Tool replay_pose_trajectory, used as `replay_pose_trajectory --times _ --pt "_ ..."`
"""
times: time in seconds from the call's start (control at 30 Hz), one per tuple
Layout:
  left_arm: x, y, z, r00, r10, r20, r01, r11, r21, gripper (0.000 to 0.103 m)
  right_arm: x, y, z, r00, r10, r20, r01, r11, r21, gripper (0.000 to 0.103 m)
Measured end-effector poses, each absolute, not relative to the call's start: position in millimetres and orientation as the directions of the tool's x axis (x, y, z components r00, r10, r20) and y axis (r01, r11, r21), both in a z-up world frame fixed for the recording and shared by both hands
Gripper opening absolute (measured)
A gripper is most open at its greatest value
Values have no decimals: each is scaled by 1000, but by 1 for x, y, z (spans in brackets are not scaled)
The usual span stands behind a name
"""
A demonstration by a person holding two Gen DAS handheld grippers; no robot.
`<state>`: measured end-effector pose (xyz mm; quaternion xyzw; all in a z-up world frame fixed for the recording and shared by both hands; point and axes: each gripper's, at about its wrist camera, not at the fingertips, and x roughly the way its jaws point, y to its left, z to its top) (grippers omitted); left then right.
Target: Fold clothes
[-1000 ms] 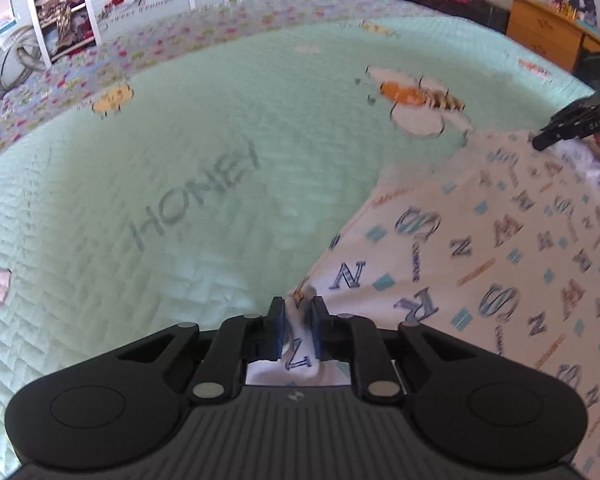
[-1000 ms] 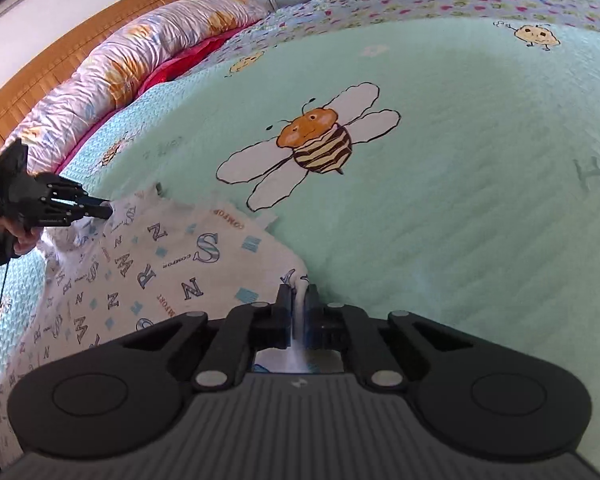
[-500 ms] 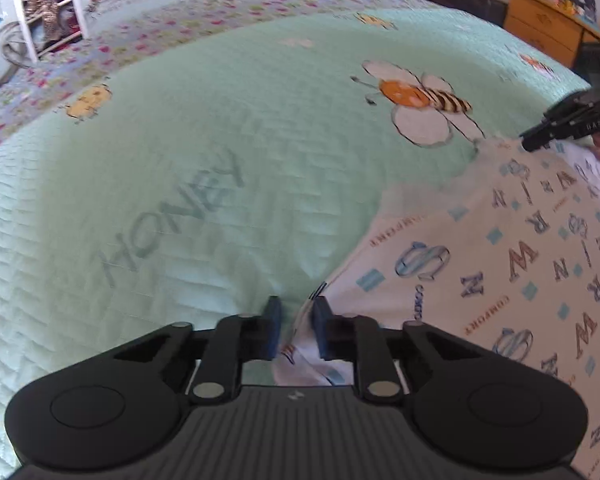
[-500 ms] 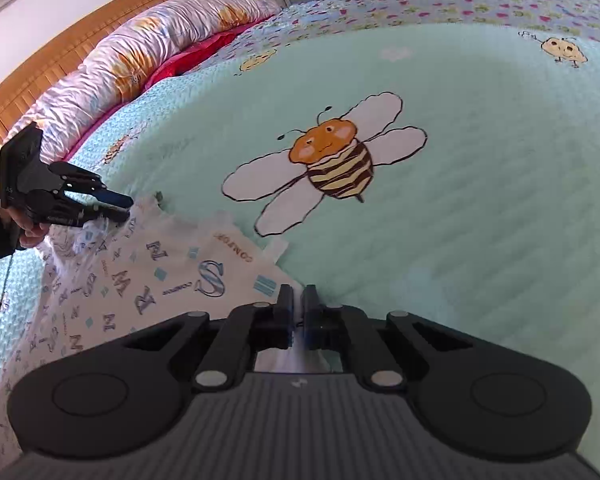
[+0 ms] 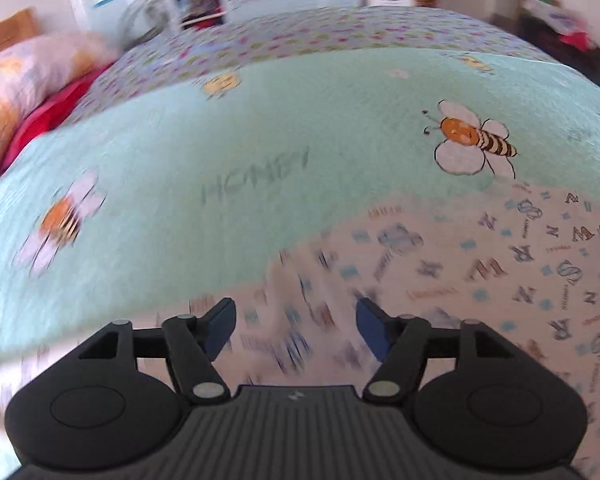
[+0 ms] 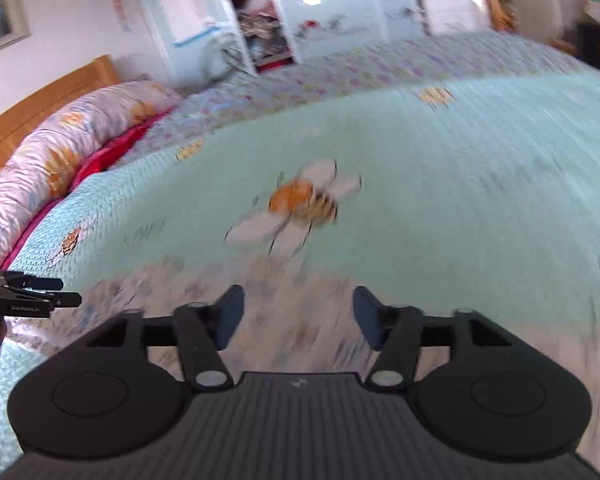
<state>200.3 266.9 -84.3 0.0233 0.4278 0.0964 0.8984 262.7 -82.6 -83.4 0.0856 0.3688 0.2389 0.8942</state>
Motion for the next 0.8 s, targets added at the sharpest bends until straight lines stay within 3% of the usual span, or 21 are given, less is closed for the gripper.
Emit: replay_pose_trajectory --times 0.33,0.8 --pt "129 181 -62 605 167 -778 -148 984 96 72 148 -56 -97 557 414 -720 -261 910 322 70" --pt "76 153 -50 619 145 -772 -139 987 74 72 98 -54 -87 556 410 -723 -279 912 302 70"
